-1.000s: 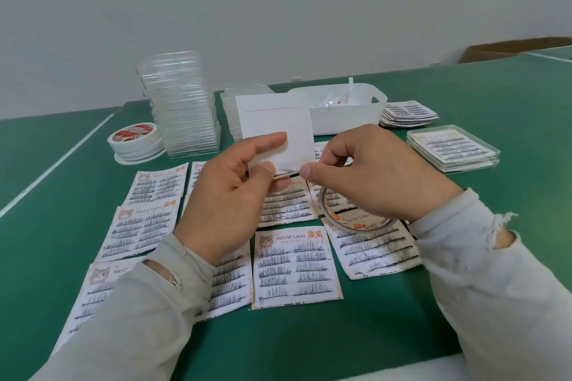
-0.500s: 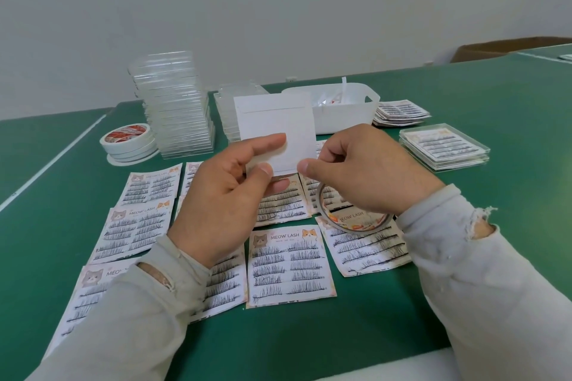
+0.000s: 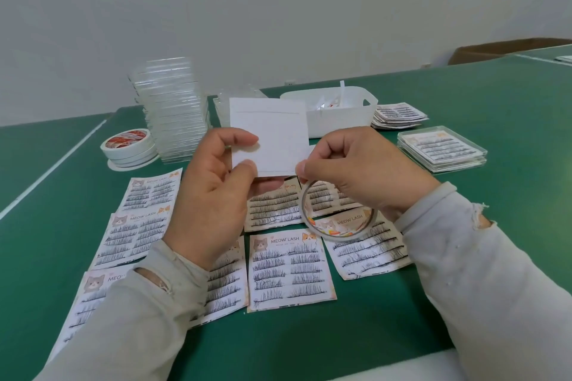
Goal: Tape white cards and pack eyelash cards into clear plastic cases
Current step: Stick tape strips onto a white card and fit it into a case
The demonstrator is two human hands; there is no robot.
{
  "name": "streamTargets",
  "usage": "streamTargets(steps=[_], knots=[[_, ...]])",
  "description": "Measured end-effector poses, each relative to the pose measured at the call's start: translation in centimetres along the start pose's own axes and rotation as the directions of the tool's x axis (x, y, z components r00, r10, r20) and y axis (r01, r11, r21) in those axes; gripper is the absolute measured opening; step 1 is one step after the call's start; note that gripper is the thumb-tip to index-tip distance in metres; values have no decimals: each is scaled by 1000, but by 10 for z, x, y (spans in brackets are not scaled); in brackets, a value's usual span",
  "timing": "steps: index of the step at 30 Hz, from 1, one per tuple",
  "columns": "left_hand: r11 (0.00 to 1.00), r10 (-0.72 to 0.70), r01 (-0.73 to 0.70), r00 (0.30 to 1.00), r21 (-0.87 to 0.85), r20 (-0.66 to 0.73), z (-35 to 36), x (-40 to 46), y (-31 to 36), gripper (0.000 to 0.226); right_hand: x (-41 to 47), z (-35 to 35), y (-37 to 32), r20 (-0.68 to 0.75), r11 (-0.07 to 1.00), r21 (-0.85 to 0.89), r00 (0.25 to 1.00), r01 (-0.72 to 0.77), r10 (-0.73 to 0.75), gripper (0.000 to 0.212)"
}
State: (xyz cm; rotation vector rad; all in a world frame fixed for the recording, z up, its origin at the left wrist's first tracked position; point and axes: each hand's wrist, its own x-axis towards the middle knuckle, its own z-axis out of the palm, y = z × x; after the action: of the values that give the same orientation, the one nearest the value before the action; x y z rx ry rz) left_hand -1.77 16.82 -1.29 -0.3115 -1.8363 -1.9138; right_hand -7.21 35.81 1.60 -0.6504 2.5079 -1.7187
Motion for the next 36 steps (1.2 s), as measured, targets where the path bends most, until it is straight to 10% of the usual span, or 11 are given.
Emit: streamTargets(steps=[25, 33, 36], knots=[[962, 122, -83, 983, 259, -138, 14, -3, -4, 31, -5, 16, -9, -13, 999, -7, 999, 46, -46, 10], [965, 123, -88, 984, 248, -130, 6, 0, -2, 30, -10, 8, -14, 381, 876, 427, 923, -223, 49, 17], [979, 48, -13, 985, 205, -169, -1, 2, -5, 32, -7, 3, -14, 267, 876, 450, 962, -171, 50, 19]])
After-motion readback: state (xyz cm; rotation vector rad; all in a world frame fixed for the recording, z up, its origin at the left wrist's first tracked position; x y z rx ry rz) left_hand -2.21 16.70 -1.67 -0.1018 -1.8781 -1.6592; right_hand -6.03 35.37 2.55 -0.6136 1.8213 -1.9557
